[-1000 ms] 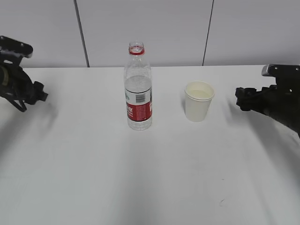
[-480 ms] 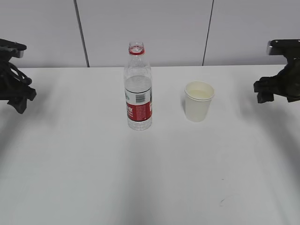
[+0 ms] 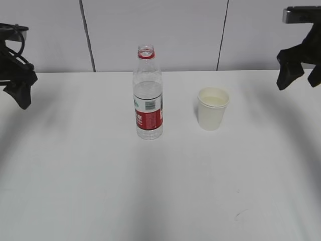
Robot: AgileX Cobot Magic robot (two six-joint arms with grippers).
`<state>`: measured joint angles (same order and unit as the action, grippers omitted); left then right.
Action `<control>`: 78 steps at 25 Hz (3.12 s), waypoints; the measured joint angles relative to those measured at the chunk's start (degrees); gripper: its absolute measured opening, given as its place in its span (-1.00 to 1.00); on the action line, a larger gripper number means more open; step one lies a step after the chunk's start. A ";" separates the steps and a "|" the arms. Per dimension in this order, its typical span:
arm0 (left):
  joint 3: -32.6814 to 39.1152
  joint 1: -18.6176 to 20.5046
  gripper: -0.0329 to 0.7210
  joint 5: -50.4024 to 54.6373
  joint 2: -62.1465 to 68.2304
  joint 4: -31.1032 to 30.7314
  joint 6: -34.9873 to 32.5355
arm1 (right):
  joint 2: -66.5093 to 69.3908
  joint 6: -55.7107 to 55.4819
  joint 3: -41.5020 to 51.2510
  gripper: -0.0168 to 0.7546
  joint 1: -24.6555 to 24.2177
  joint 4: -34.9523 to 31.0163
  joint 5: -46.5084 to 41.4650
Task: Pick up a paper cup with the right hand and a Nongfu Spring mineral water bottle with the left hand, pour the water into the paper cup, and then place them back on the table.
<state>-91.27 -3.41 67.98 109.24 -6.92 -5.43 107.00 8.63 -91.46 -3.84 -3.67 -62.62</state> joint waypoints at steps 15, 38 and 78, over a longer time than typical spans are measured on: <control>18.00 0.00 0.51 -0.03 -23.61 3.84 -0.88 | -18.89 5.72 7.00 0.58 0.00 -3.98 -7.78; 57.20 0.00 0.51 -2.66 -69.44 10.23 -0.88 | -57.41 6.66 45.28 0.58 0.00 -4.55 -5.64; 62.23 0.00 0.45 -4.24 -109.99 13.36 -0.93 | -108.05 3.20 60.24 0.58 -0.03 -1.16 -9.26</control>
<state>-29.04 -3.41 63.74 -0.75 6.44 -6.35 -1.04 11.83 -31.22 -3.87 -4.83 -71.88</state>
